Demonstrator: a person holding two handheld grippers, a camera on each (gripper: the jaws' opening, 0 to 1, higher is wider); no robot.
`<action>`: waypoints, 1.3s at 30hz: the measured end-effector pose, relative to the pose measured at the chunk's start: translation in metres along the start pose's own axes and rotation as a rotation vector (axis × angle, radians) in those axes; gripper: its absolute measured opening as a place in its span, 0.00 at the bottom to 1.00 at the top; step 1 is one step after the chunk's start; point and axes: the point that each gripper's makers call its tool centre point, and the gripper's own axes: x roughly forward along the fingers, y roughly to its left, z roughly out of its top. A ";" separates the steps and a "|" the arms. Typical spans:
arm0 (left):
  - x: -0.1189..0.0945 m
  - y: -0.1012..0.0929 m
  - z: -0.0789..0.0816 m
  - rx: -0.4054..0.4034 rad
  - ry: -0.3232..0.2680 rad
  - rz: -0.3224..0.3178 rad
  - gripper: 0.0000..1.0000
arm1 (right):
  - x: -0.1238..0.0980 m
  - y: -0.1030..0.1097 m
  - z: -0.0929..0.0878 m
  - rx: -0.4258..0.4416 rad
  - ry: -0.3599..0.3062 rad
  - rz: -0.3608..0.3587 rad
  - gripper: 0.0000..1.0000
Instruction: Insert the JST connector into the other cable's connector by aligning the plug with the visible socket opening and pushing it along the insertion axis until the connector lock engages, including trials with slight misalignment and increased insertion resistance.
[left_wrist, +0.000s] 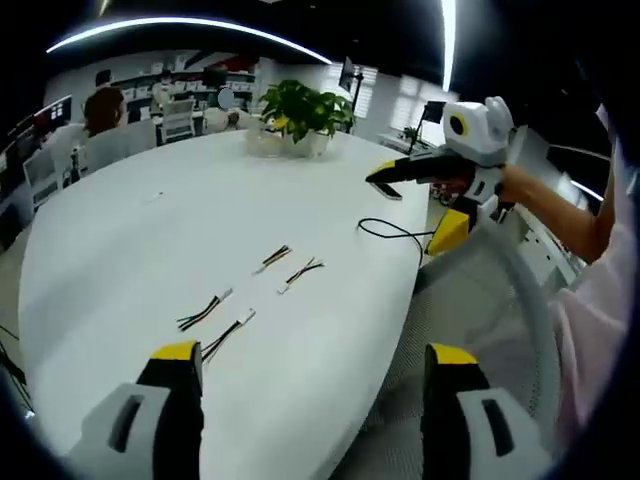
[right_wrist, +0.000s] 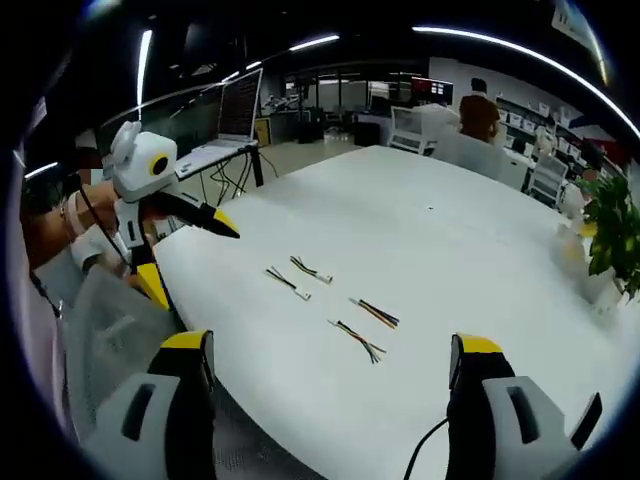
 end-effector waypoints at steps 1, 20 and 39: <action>0.001 0.001 -0.001 0.010 0.011 0.002 0.90 | 0.001 0.000 0.000 0.002 0.003 0.002 0.97; -0.005 0.004 0.006 -0.019 0.004 -0.007 0.86 | 0.021 0.005 -0.012 0.086 0.064 0.060 0.95; -0.016 -0.003 -0.015 -0.040 -0.017 -0.006 0.82 | 0.024 0.024 0.008 0.042 0.037 0.064 0.93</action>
